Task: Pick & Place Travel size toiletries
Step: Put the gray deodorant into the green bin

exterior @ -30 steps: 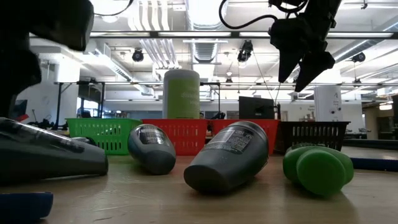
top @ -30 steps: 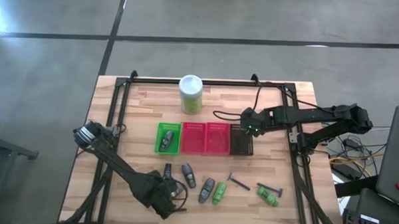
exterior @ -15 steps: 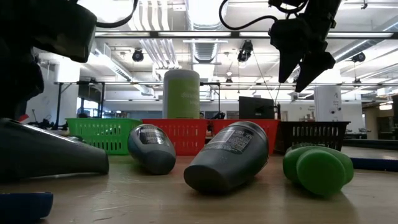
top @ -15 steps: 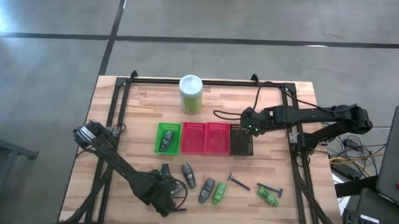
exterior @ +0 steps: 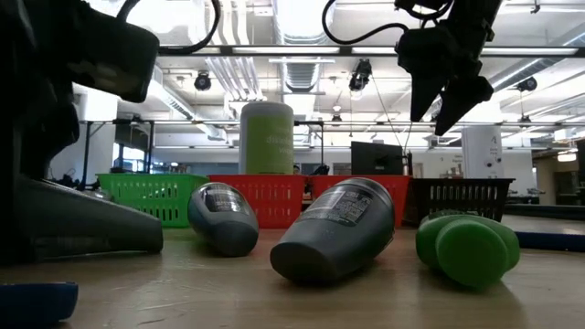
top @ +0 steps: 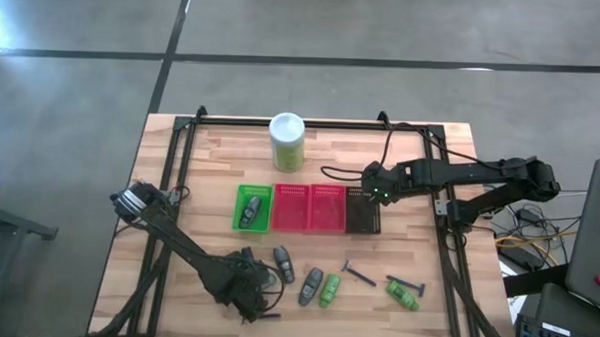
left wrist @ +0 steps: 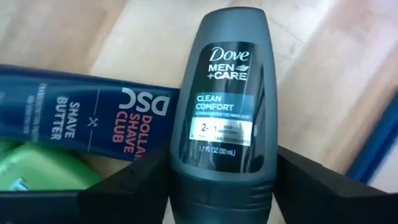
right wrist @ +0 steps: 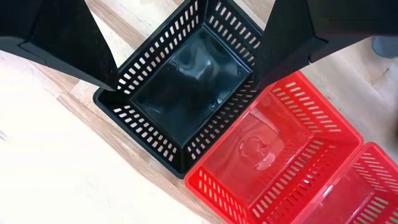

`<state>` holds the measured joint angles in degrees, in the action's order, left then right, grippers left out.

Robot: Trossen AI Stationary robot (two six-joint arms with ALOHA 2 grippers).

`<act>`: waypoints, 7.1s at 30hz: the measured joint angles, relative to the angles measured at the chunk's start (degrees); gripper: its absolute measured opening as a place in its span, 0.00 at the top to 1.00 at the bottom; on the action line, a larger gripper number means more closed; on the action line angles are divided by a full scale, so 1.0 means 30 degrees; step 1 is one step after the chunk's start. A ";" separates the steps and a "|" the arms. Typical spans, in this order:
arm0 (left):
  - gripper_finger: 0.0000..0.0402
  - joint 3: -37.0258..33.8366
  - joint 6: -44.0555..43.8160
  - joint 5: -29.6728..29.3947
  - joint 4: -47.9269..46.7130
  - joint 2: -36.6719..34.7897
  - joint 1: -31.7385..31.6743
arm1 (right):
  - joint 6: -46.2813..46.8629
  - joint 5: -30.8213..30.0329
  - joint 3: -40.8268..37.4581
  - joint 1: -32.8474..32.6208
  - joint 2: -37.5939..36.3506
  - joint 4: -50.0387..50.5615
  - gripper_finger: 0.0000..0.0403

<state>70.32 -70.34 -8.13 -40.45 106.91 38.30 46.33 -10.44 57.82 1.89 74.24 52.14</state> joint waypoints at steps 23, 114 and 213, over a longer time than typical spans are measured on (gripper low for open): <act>0.44 -0.4814 -1.2383 -0.9407 -0.0130 -0.9432 -0.5024 | -0.0444 -0.0027 0.0000 0.0002 0.0000 -0.0148 0.09; 0.36 -0.0780 3.6158 0.4404 0.2544 -0.4742 -0.8371 | 1.1490 0.2290 -0.0509 -0.1953 -0.4387 0.2535 0.09; 0.46 0.0170 2.4732 0.1350 -0.0502 -0.4972 -0.8444 | 1.0994 0.1902 -0.1851 -0.1953 -0.5544 0.1951 0.09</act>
<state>70.83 3.85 -4.08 -41.96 92.00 12.97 79.31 -4.73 52.27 -3.97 57.60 57.99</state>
